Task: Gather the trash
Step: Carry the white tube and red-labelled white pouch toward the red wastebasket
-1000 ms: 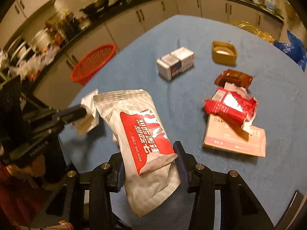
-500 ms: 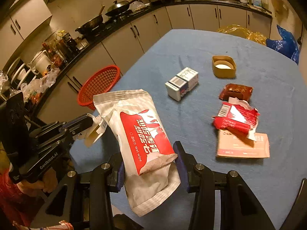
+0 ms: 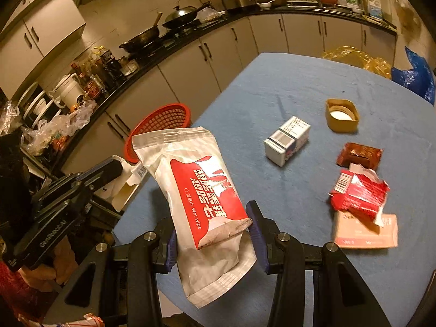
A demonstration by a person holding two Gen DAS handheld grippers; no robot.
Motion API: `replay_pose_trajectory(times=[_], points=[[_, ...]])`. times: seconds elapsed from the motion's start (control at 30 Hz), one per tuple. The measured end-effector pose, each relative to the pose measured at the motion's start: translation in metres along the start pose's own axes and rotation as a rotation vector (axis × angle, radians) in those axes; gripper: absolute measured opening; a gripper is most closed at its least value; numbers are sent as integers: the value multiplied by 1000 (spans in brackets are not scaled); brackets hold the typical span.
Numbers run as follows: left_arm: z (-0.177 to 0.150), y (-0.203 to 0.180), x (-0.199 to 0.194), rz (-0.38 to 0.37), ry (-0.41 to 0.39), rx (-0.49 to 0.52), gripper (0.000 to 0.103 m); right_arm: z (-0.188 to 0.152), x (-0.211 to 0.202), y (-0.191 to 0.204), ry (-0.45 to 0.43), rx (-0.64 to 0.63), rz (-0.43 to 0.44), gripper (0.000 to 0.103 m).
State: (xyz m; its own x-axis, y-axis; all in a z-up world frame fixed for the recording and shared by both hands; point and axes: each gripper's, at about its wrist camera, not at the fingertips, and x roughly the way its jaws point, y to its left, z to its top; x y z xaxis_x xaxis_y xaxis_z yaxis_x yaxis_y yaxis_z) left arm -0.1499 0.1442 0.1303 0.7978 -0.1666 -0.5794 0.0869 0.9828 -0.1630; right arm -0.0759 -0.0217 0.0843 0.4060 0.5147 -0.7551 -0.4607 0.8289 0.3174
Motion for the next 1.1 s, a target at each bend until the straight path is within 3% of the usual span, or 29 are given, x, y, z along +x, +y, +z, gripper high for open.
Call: replay_pose_trajectory(times=[0.2,0.5,0.93,1.1], points=[[-1,6,-7,33,-28,-38,4,11,12,14,13,-55,18,48],[-9,26,-7,49,-22,-80,4,16,18,16,4,-31,26,48],[3,36,-17,81,-35,-121,4,11,-8,27,-41,-20,40,48],[16,40,-18,51,-42,-92,4,12,-17,34,-76,-11,2,48]])
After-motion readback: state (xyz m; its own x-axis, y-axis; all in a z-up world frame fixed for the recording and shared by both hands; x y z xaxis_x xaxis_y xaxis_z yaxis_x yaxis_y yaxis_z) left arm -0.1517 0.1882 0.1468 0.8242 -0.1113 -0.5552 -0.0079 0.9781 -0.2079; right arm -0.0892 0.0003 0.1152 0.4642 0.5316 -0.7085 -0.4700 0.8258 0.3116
